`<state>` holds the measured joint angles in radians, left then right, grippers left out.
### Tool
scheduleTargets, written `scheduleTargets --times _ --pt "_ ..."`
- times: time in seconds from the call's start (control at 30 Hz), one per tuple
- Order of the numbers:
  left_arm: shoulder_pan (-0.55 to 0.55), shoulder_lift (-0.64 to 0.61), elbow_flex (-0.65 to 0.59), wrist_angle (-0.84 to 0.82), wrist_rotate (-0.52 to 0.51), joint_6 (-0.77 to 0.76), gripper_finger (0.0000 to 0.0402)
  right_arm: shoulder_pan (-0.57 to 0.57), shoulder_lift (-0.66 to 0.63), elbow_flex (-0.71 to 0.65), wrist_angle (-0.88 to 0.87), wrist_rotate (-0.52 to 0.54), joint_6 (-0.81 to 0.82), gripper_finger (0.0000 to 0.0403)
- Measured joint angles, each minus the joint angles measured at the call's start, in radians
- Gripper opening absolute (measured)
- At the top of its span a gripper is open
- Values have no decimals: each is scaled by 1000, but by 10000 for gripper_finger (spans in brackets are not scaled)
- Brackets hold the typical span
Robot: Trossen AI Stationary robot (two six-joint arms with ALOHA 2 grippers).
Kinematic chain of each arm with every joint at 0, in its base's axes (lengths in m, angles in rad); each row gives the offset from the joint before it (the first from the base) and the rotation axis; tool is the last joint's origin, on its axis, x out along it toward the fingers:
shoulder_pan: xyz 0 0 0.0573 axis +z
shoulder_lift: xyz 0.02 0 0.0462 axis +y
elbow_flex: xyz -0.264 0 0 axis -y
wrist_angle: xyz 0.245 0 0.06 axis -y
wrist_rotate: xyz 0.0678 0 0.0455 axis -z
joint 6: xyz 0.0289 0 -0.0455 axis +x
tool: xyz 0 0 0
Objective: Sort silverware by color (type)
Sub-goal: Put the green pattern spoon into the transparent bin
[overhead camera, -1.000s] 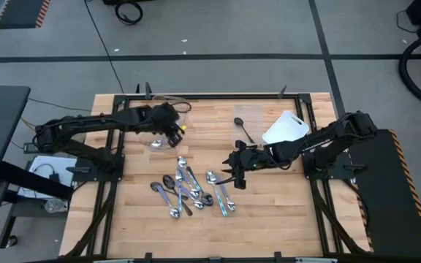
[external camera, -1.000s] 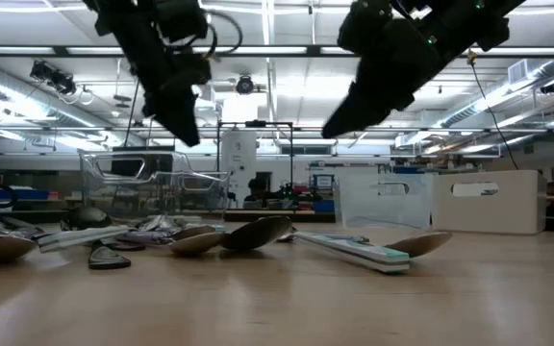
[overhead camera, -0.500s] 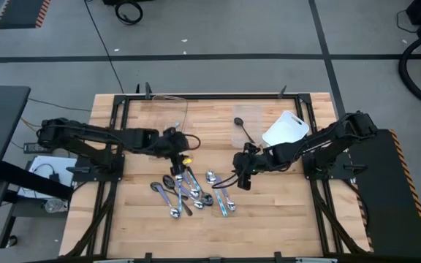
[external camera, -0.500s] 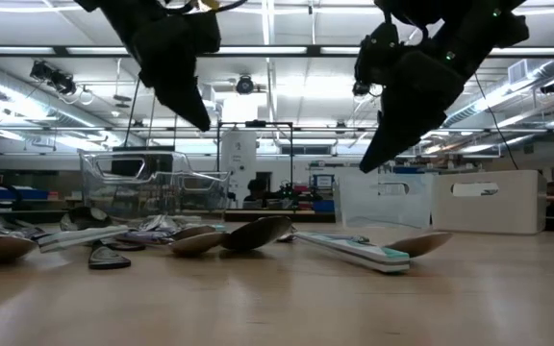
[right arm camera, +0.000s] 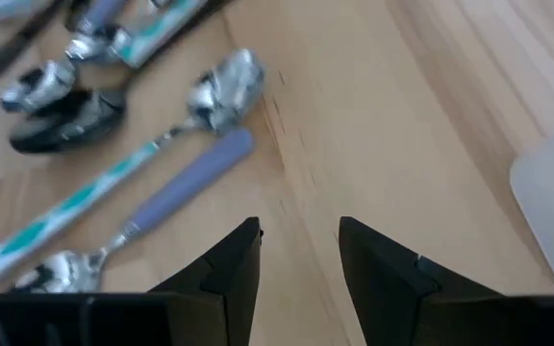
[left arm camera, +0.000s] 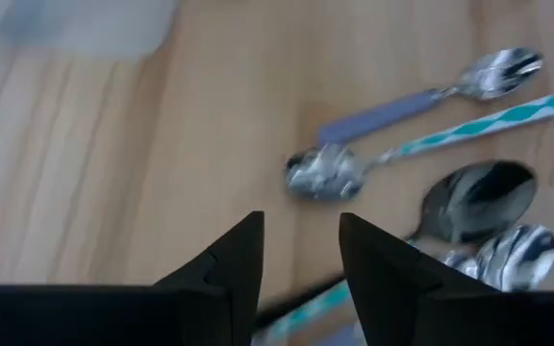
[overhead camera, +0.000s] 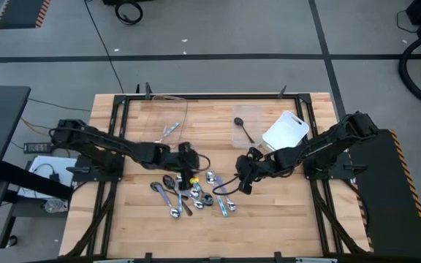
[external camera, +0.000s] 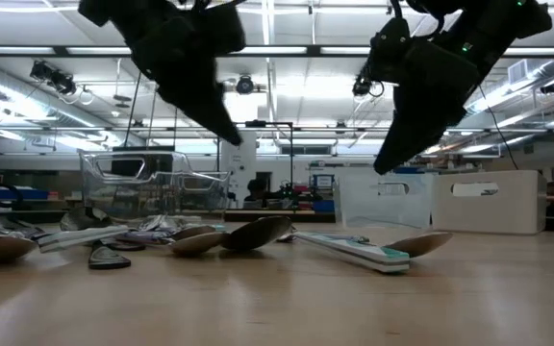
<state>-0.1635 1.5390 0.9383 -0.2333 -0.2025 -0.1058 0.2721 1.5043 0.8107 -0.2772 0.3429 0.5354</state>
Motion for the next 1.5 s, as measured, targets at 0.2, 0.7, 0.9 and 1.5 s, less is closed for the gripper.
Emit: scheduleTargets --times 0.2,0.7,0.9,1.5 --pt "-4 119 42 35 101 85 146 1 -12 28 -174 -1 120 153" --pt "-4 369 295 -64 269 349 142 39 -193 43 -470 -18 254 153" --pt "8 432 357 -70 332 405 142 72 -282 43 -499 28 238 153" --pt "20 514 391 -116 359 525 142 95 -300 42 -476 64 251 153"
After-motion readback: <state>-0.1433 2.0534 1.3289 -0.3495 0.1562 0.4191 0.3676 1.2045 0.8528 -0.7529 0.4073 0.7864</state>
